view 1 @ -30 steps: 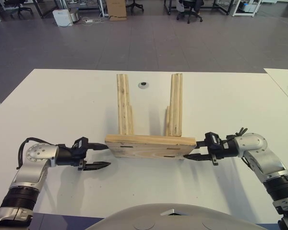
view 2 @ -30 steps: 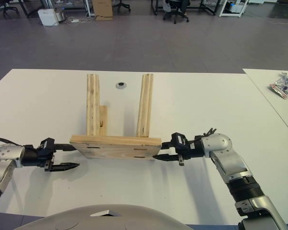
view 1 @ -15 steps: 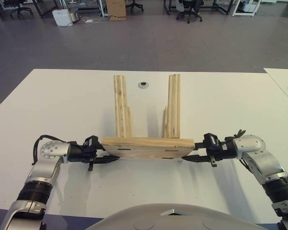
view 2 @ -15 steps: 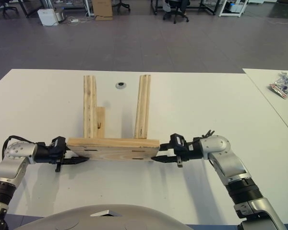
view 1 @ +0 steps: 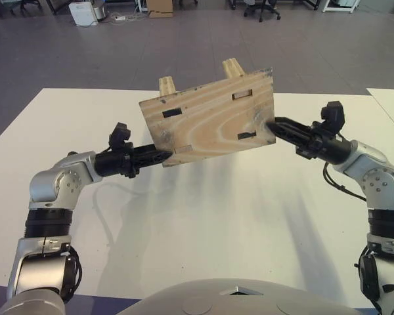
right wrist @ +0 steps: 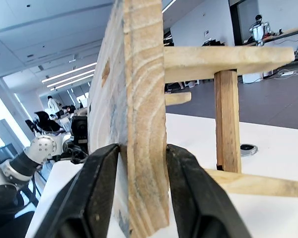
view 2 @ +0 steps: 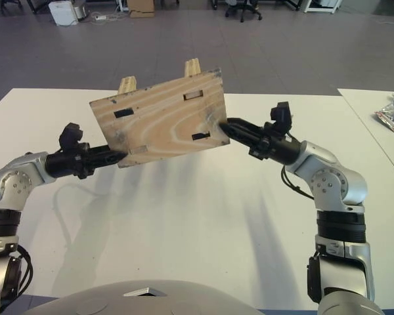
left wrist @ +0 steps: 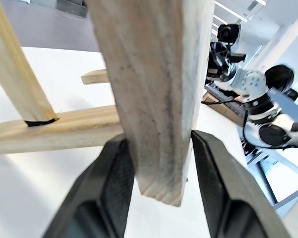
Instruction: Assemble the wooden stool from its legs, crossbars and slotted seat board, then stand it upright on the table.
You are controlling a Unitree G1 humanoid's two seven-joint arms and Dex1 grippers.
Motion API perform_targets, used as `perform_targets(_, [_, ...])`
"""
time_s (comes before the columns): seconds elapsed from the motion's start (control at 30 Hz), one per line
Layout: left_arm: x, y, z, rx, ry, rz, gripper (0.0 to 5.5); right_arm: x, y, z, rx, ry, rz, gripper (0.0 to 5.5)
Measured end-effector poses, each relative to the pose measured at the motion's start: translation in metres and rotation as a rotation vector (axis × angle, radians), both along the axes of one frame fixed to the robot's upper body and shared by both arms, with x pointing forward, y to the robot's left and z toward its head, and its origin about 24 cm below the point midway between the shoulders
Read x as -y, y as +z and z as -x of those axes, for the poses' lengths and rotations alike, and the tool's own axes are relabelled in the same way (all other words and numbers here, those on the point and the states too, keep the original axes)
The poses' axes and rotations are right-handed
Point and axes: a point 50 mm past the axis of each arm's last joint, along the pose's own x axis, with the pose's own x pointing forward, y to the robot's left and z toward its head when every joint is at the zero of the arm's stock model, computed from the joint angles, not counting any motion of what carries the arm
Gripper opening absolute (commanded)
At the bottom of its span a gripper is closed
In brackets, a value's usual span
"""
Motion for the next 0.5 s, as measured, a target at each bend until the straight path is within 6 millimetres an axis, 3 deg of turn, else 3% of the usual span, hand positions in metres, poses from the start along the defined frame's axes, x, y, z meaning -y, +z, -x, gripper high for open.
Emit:
perform_targets(0.23, [0.005, 0.041, -0.028, -0.052, 0.223, 0.169, 1.67, 0.004, -0.006, 0.001, -0.203, -0.047, -0.092, 1.45])
perform_targets(0.37, [0.005, 0.081, -0.049, -0.020, 0.453, 0.221, 1.64, -0.012, 0.003, -0.001, -0.261, -0.003, -0.156, 1.45])
perform_targets(0.4, [0.004, 0.092, -0.054, -0.027, 0.531, 0.231, 1.40, -0.022, 0.004, 0.000, -0.281, 0.023, -0.141, 1.38])
perform_targets(0.47, [0.008, 0.120, -0.056, -0.047, 0.612, 0.278, 0.97, -0.044, 0.025, 0.001, -0.264, 0.090, -0.094, 1.19])
perform_targets(0.5, [0.012, 0.130, -0.053, -0.046, 0.615, 0.288, 0.81, -0.051, 0.052, 0.001, -0.177, 0.139, -0.133, 0.99])
